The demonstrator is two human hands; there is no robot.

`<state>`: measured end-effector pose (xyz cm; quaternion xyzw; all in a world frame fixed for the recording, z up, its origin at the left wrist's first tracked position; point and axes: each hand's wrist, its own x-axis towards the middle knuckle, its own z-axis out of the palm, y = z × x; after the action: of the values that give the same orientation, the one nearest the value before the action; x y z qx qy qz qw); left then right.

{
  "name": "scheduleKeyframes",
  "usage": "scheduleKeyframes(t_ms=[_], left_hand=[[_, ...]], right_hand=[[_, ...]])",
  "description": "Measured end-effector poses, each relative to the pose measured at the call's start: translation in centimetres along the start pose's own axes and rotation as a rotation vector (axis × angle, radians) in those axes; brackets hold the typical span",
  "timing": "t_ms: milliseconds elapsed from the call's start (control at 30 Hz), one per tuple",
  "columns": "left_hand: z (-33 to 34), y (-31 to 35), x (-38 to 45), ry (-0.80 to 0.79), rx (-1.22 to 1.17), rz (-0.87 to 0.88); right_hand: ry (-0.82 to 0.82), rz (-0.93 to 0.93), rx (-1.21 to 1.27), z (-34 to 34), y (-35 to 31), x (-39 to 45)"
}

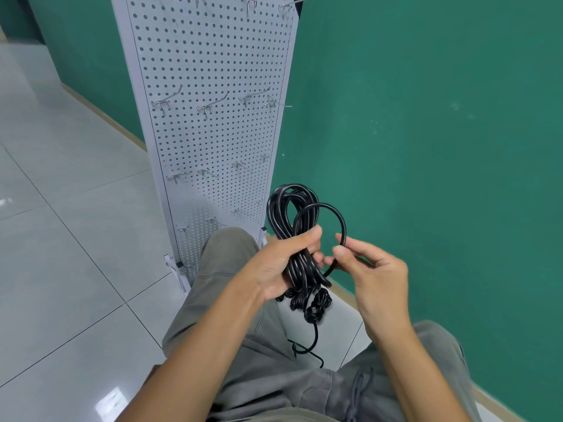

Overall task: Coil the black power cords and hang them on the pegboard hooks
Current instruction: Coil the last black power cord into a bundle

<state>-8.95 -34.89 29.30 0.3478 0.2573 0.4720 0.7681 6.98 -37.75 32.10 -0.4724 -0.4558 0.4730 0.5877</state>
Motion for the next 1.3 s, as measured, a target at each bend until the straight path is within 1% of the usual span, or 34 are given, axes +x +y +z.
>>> scheduleKeyframes(t_ms=[100, 200, 300, 433, 533, 600, 667, 800, 867, 933, 1033, 1133, 1200, 1300], left_hand=[[0.7, 0.0, -0.2, 0.011, 0.038, 0.034], [1.0, 0.4, -0.6, 0.036, 0.118, 0.084], [0.7, 0.8, -0.8, 0.016, 0.174, 0.071], [0.3, 1.1, -0.8, -0.046, 0.24, 0.063], [0.5, 1.2, -1.0, -0.1, 0.305, 0.08], [0.7, 1.2, -1.1, -0.106, 0.351, 0.112], [1.1, 0.9, -1.0, -0.079, 0.355, 0.157], [1.8, 0.2, -0.6, -0.027, 0.291, 0.184], [2.0, 0.1, -0.5, -0.032, 0.208, 0.133], [2.0, 0.1, -0.5, -0.047, 0.151, 0.075], [1.7, -0.1, -0.1, -0.042, 0.122, 0.057], [1.8, -0.4, 0.2, 0.038, 0.077, 0.084], [1.7, -0.1, 0.2, 0.092, 0.006, 0.092], [1.1, 0.9, 0.4, 0.12, -0.142, 0.12]], right_hand=[[0.003, -0.017, 0.0, 0.1, -1.0, -0.1], [-0.036, -0.114, -0.131, 0.3, -1.5, -0.1], [-0.065, -0.153, -0.186, 0.8, -1.9, -0.1], [-0.065, -0.1, -0.199, 1.2, -2.5, 0.4], [-0.083, -0.036, -0.118, 1.6, -3.1, 0.8], [-0.076, -0.021, -0.098, 2.0, -3.3, 0.7], [-0.048, -0.04, -0.096, 2.3, -3.3, 0.6], [0.007, -0.106, -0.116, 2.5, -2.6, 0.5], [0.037, -0.117, -0.162, 2.4, -2.0, 0.6], [0.068, -0.089, -0.188, 2.4, -1.9, 0.8], [0.076, -0.046, -0.139, 2.9, -2.6, 0.9], [0.079, -0.033, -0.043, 3.2, -2.9, 0.9], [0.012, -0.003, -0.043, 3.0, -2.0, 1.2], [-0.201, 0.118, -0.211, 2.4, 0.4, 0.9]])
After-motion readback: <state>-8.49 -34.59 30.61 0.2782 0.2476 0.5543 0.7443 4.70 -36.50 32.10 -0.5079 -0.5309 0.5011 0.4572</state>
